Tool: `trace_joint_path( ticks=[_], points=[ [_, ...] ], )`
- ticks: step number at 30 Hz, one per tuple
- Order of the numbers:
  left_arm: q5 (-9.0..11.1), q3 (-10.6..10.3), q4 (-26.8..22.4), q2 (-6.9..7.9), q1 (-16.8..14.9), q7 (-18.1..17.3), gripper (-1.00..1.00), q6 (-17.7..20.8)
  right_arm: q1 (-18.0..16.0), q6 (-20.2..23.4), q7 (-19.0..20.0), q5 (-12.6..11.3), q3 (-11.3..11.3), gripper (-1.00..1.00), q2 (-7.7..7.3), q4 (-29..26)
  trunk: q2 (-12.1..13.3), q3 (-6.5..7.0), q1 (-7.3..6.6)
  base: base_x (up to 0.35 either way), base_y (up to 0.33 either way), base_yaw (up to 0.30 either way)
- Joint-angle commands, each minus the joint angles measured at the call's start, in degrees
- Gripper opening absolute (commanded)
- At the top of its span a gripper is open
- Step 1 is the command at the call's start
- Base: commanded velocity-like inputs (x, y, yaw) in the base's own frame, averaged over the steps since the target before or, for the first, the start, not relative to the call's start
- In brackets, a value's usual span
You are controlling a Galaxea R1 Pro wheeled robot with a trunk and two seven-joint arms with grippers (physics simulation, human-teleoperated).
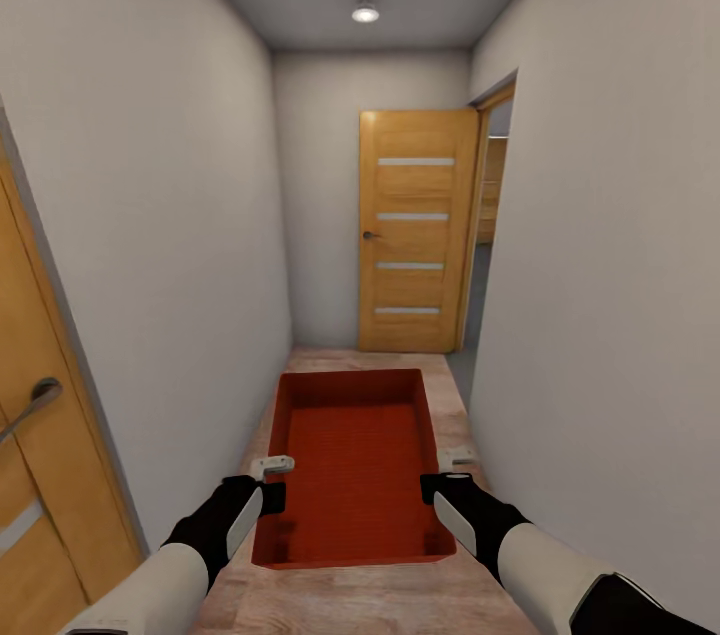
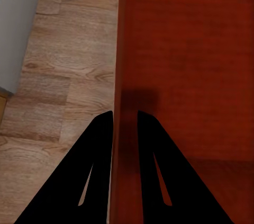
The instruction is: Move the two storage containers from the living room to the garage. In the garage, place one container on the floor and stack the other container on top of it (either order is fine).
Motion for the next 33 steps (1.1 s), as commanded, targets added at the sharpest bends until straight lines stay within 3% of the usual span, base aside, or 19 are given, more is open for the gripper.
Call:
trace_joint_path(
  ticks=[1,33],
  points=[
    [-1.21,-0.29,0.15,1.78,0.07,1.04,-1.0,0.47,-0.1,0.25,-0.4,0.52,-1.25,-1.0,-0.06,-0.27,-0.04,-0.02,0.06,0.325,0.0,0.0],
    [-1.21,-0.29,0.15,1.78,0.07,1.04,-1.0,0.47,-0.1,0.25,-0.4,0.52,-1.25,-1.0,-0.06,-0.27,-0.04,-0.02,0.06,0.325,0.0,0.0]
  ],
)
